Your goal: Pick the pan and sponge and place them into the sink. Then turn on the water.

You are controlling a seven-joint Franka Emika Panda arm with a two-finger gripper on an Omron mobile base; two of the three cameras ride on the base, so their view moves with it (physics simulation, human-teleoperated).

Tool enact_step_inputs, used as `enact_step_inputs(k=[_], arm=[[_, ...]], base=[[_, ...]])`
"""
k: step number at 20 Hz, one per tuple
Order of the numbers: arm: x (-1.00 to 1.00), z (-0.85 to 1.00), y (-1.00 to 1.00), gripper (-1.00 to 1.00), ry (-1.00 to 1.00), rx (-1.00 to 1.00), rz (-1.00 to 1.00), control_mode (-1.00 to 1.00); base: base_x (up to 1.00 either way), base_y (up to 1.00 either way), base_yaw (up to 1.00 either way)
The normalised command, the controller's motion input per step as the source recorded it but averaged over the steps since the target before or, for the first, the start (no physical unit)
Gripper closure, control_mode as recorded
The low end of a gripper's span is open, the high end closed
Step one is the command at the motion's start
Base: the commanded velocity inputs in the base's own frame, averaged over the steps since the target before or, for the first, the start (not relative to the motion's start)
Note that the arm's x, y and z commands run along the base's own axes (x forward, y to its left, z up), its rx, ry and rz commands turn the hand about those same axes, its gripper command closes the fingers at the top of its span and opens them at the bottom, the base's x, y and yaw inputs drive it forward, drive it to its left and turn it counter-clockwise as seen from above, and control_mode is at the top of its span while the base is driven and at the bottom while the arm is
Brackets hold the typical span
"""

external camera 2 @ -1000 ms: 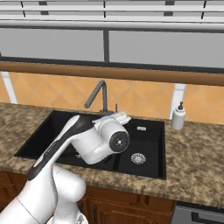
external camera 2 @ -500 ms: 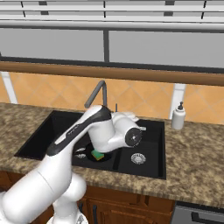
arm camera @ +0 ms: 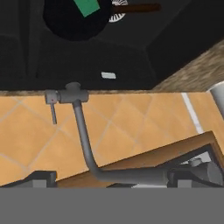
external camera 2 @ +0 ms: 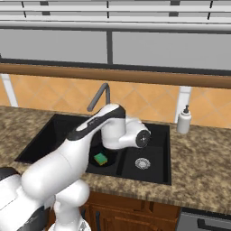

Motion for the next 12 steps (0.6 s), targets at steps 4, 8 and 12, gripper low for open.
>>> enact_step_inputs(k=[4,8,12], arm=[[0.51,-0.44,0.00,-1.00,0.00,0.02,0.00,-1.00],[0.60,-0.39,0.00,-1.00,0.05,0.00,0.01,-1.00],[0.54,-0.45,0.00,-1.00,0.01,0.00,0.03,-1.00]], base=[[0.00,0.00,0.00],[0.00,0.00,0.00],[0.00,0.00,0.00]])
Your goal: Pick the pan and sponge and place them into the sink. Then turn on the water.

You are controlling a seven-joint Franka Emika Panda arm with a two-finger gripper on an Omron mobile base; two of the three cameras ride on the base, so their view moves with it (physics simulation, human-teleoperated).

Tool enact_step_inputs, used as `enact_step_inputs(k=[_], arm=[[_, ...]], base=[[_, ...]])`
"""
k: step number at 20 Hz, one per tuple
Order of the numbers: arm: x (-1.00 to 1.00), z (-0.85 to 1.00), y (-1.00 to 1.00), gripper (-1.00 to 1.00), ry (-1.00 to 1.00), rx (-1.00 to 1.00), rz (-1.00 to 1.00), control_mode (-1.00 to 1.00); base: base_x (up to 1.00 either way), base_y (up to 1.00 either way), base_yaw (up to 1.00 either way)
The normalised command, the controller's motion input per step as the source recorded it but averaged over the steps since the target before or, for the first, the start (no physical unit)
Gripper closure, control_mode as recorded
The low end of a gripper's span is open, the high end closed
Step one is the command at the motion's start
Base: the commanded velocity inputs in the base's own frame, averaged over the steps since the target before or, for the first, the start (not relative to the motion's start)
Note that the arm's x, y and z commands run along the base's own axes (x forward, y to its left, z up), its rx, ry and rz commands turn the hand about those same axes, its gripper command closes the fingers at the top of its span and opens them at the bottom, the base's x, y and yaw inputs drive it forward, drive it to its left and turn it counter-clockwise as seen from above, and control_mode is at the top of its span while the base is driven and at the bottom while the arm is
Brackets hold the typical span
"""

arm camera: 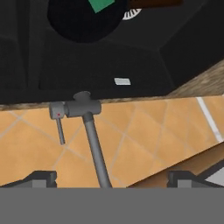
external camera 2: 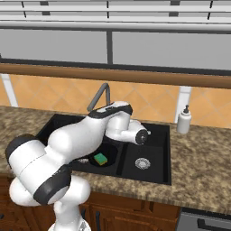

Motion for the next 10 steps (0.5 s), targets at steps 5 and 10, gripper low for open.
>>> enact_step_inputs(k=[5,10], arm=[[0.44,-0.40,0.00,-1.00,-0.01,0.00,0.03,-1.00],[0.37,-0.16,0.03,-1.00,-0.08,0.00,0.00,-1.00]], base=[[0.00,0.00,0.00],[0.00,0.00,0.00]])
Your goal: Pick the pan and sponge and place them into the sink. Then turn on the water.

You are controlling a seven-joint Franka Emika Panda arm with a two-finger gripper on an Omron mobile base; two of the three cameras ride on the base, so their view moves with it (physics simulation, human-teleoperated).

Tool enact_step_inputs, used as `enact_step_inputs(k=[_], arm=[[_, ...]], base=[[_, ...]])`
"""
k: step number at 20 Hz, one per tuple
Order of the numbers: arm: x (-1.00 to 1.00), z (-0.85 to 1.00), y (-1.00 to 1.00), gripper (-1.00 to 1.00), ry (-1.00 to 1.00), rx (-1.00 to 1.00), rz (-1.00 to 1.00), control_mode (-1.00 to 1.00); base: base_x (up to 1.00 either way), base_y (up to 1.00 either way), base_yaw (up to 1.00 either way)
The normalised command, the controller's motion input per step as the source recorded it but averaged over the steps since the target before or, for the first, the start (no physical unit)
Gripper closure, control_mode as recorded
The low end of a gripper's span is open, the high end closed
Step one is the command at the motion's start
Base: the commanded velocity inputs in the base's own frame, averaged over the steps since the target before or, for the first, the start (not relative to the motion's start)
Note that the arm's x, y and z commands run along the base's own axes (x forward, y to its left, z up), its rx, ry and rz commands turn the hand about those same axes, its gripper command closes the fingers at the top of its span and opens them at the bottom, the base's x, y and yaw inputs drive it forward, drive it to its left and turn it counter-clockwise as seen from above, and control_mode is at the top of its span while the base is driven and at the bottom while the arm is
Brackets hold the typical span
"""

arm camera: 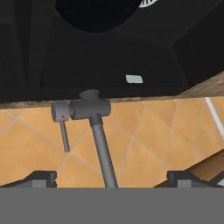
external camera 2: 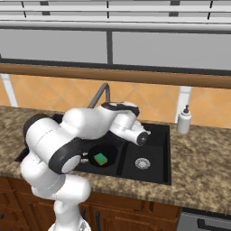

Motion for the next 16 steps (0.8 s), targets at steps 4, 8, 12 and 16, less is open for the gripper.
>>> enact_step_inputs(k=[4,8,12,16], arm=[[0.42,-0.03,0.10,-1.00,-0.11,0.00,0.00,-1.00],[0.41,-0.07,0.11,-1.00,-0.06,0.00,0.00,-1.00],[0.36,-0.14,0.00,-1.00,0.00,0.00,0.00,-1.00],[0.30,-0.24,0.00,-1.00,0.00,0.00,0.00,-1.00]], base=[[0.00,0.00,0.00],[0.00,0.00,0.00],[0.00,0.00,0.00],[0.00,0.00,0.00]])
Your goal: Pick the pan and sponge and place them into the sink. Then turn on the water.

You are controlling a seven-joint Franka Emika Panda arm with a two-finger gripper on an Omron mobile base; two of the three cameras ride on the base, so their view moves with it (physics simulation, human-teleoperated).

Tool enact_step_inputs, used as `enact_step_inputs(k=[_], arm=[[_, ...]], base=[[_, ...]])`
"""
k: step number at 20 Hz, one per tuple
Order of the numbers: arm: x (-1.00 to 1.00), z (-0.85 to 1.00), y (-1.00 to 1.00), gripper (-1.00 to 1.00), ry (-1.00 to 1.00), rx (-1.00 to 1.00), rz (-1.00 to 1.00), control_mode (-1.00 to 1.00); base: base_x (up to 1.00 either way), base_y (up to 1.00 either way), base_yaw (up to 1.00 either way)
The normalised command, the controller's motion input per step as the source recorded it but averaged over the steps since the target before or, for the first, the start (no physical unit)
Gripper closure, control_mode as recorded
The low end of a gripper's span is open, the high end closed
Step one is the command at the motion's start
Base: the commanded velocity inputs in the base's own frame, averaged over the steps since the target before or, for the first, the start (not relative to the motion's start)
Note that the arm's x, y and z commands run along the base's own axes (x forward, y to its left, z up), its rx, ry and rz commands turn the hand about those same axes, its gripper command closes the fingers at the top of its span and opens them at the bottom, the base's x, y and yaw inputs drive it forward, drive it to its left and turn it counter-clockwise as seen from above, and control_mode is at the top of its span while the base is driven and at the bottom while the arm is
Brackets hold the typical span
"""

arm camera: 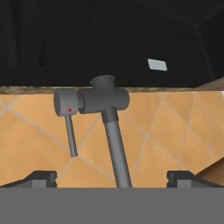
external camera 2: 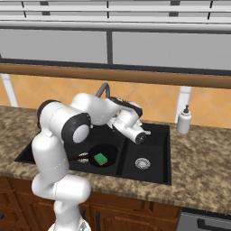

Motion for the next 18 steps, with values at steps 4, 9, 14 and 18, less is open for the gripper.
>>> enact_step_inputs(k=[4,9,14,18], arm=[[0.34,-0.23,0.00,-1.00,0.00,0.00,0.00,-1.00],[0.32,-0.15,0.06,-1.00,-0.02,0.00,0.00,-1.00],[0.37,-0.07,0.16,-1.00,-0.04,0.00,0.00,-1.00],[0.51,-0.11,0.08,-1.00,-0.01,0.00,0.00,-1.00]], base=[[0.00,0.00,0.00],[0.00,0.00,0.00],[0.00,0.00,0.00],[0.00,0.00,0.00]])
